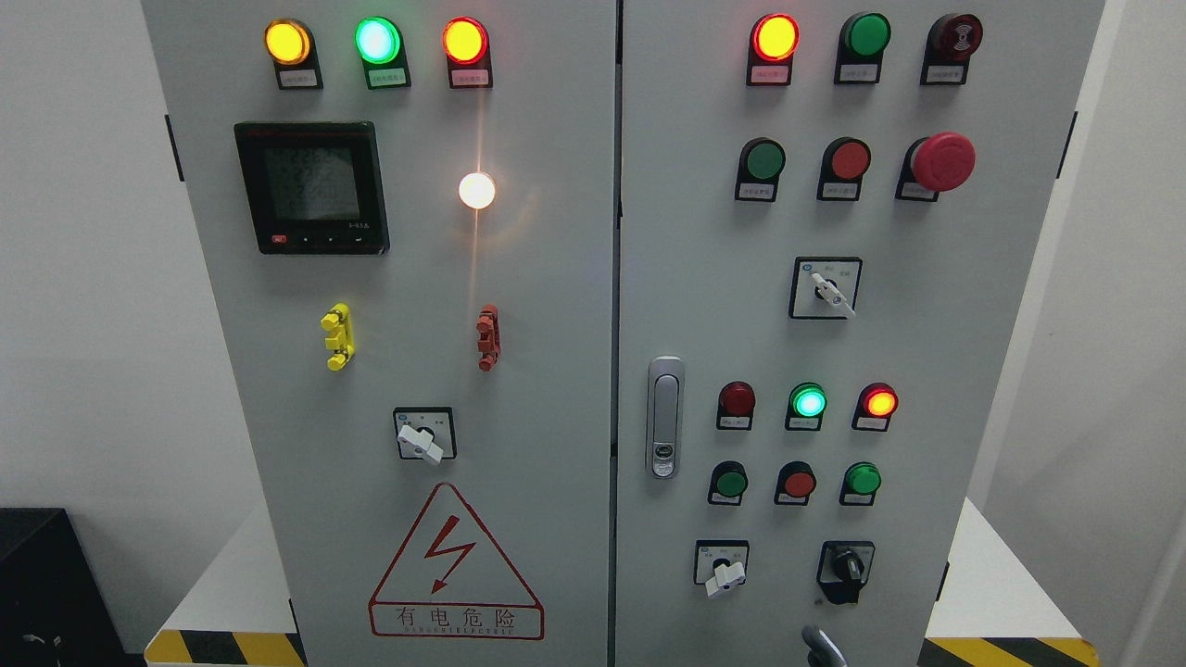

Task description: Press green start button

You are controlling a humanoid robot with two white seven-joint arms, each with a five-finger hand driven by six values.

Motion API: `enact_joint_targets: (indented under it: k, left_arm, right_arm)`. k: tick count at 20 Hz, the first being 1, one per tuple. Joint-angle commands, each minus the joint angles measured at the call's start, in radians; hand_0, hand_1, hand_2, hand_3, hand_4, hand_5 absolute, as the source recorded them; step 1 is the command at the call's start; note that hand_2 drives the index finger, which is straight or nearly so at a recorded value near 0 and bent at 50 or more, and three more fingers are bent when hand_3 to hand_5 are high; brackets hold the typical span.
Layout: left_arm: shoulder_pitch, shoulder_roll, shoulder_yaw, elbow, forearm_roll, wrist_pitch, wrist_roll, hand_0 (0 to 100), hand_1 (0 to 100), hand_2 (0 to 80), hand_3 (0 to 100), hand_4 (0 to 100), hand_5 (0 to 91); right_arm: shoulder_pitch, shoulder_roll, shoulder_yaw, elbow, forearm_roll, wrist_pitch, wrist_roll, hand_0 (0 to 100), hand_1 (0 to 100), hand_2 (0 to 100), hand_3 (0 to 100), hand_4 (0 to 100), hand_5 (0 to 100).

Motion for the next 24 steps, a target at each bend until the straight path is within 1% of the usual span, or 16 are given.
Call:
enact_joint_targets:
  k: [1, 2, 3, 4, 6, 7, 9, 10, 11, 12, 13, 14, 15, 17, 21, 24]
  left_arm:
    - [-0.023, 0.0, 0.0, -0.028, 0.0, 0.001, -0.001, 12, 56, 0.0, 0, 0, 0.0]
    - [-0.023, 0.0, 0.0, -0.028, 0.0, 0.001, -0.001, 12, 56, 0.0, 0, 0, 0.0]
    - [-0.023, 0.0, 0.0, -0.028, 0.0, 0.001, -0.001, 12, 56, 0.0, 0, 0, 0.0]
    - [-0.023, 0.0, 0.0, -0.028, 0.0, 0.001, -0.001, 12, 56, 0.0, 0, 0, 0.0]
    - [-0.023, 0.0, 0.0, -0.028, 0.0, 0.001, -0.001, 12, 56, 0.0, 0, 0, 0.0]
    - [-0.023, 0.0, 0.0, -0.028, 0.0, 0.001, -0.001, 12, 56, 0.0, 0, 0, 0.0]
    - [-0.023, 0.0, 0.0, -0.028, 0.0, 0.001, -0.001, 12, 56, 0.0, 0, 0, 0.0]
    - [-0.023, 0.0, 0.0, -0.028, 0.0, 0.001, -0.001, 12, 56, 0.0, 0, 0, 0.0]
    - [-0.023, 0.0, 0.0, -0.028, 0.0, 0.001, -0.001, 12, 56, 0.0, 0, 0, 0.0]
    - [-0.023, 0.0, 0.0, -0.028, 0.0, 0.001, -0.001, 12, 56, 0.0, 0, 0, 0.0]
    - [-0.023, 0.0, 0.0, -0.028, 0.0, 0.001, -0.001, 12, 56, 0.0, 0, 0, 0.0]
    - [-0.023, 0.0, 0.0, -0.028, 0.0, 0.001, -0.001, 12, 56, 0.0, 0, 0, 0.0]
    - [-0.023, 0.0, 0.0, -0.028, 0.0, 0.001, -0.001, 12, 56, 0.0, 0, 0, 0.0]
    - [-0.023, 0.0, 0.0, -0.028, 0.0, 0.001, -0.001, 12, 56, 0.0, 0, 0, 0.0]
    - [-0.023, 0.0, 0.0, -0.028, 0.0, 0.001, -0.001, 12, 56, 0.0, 0, 0, 0.0]
    - [-0.023, 0.0, 0.0, -0.028, 0.0, 0.001, -0.001, 12, 56, 0.0, 0, 0, 0.0]
  right_arm:
    - [-0.006, -0.001, 0.001, 0.0, 0.039, -0.013, -0.001, 0, 29, 0, 13, 7, 0]
    - [-0.007, -0.001, -0.001, 0.0, 0.073, -0.025, -0.006, 4, 32, 0, 21, 16, 0]
    - [-0.009, -0.001, -0.002, 0.0, 0.108, -0.036, -0.009, 7, 34, 0, 30, 27, 9]
    - [-0.009, -0.001, -0.002, 0.0, 0.137, -0.045, -0.012, 10, 34, 0, 34, 32, 15]
    - [-0.012, -0.001, -0.004, 0.0, 0.197, -0.061, -0.03, 12, 35, 0, 44, 42, 35]
    - [-0.017, -0.001, -0.005, 0.001, 0.232, -0.061, -0.04, 13, 34, 0, 47, 45, 38]
    - [-0.024, 0.0, -0.01, 0.003, 0.304, -0.062, -0.043, 13, 35, 0, 60, 61, 62]
    - [-0.026, -0.001, -0.013, 0.004, 0.345, -0.064, -0.043, 13, 35, 0, 61, 61, 62]
    - [-0.027, -0.001, -0.022, 0.006, 0.387, -0.064, -0.044, 14, 35, 0, 66, 67, 75]
    - [-0.029, -0.001, -0.033, 0.007, 0.43, -0.067, -0.046, 14, 35, 0, 69, 71, 83]
    - [-0.037, 0.0, -0.037, 0.009, 0.468, -0.076, -0.047, 14, 35, 0, 70, 73, 86]
    - [-0.049, 0.0, -0.048, 0.013, 0.507, -0.088, -0.052, 15, 36, 0, 74, 77, 92]
    - [-0.056, 0.0, -0.062, 0.021, 0.546, -0.103, -0.059, 16, 36, 0, 78, 80, 97]
    - [-0.072, 0.0, -0.085, 0.027, 0.652, -0.133, -0.076, 18, 36, 0, 82, 83, 100]
    - [-0.107, 0.002, -0.114, 0.029, 0.826, -0.145, -0.107, 25, 34, 0, 86, 87, 100]
    - [-0.145, 0.002, -0.134, 0.046, 0.933, -0.145, -0.128, 27, 33, 0, 87, 88, 100]
